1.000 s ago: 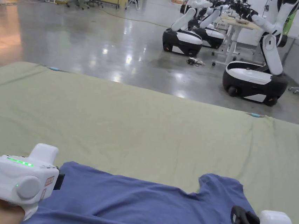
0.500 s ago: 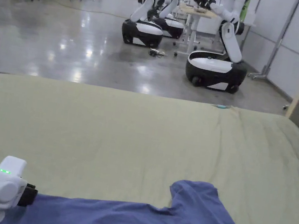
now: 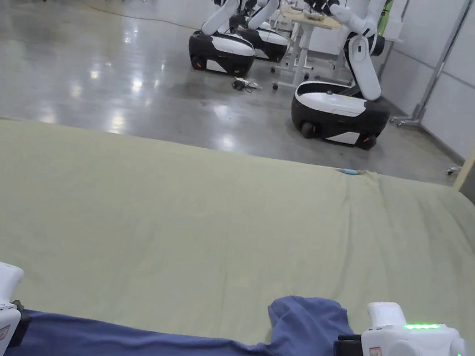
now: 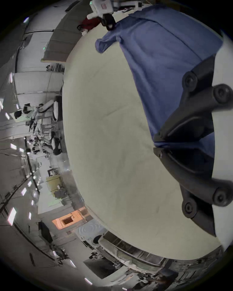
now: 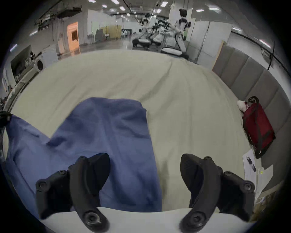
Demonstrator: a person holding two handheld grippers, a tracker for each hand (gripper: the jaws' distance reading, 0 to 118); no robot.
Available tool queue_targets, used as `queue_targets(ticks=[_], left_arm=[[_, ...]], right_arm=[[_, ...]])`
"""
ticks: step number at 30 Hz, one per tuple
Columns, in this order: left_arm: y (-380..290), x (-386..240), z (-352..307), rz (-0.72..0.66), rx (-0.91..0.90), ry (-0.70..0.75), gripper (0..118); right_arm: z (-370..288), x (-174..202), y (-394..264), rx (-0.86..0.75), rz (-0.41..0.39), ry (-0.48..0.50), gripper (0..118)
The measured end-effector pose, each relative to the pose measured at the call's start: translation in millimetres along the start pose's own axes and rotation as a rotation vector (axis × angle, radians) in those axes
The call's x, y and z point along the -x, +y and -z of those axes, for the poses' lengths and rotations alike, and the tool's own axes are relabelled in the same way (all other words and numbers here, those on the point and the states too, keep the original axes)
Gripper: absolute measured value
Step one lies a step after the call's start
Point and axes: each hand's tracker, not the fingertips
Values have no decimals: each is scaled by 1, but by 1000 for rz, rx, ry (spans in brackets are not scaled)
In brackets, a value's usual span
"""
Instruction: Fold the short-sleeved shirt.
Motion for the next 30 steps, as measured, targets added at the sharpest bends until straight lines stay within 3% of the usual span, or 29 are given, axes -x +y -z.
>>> queue_targets(ticks=[1,2,3,5,7,9,13,18,25,30], left_arm=[[0,0,-1,3,2,-2,6],[0,4,5,5,-1,3,6],[0,4,6,6,-6,7,6],[0,4,7,8,2,6,6],[1,3,12,18,7,7,6],[2,2,13,22,9,6,6],[5,4,5,8,-10,11,6],[-6,14,-48,-46,-72,-11,6],[-81,20,-164,-30,-166,-36,6],[-164,24,-189,-63,-90,-44,6]], right_arm=[[3,5,-2,19,-1,-1,97],[7,7,-2,47,5,6,79],[10,9,-2,92,14,23,54],[3,16,-4,61,26,32,22],[-1,26,-4,40,-3,14,19],[-1,27,-2,46,-31,60,8],[-26,26,-2,5,-52,35,7],[-111,15,-21,-196,-59,81,7],[-239,15,-122,-335,-99,132,7],[-246,28,-210,-297,-116,131,7]])
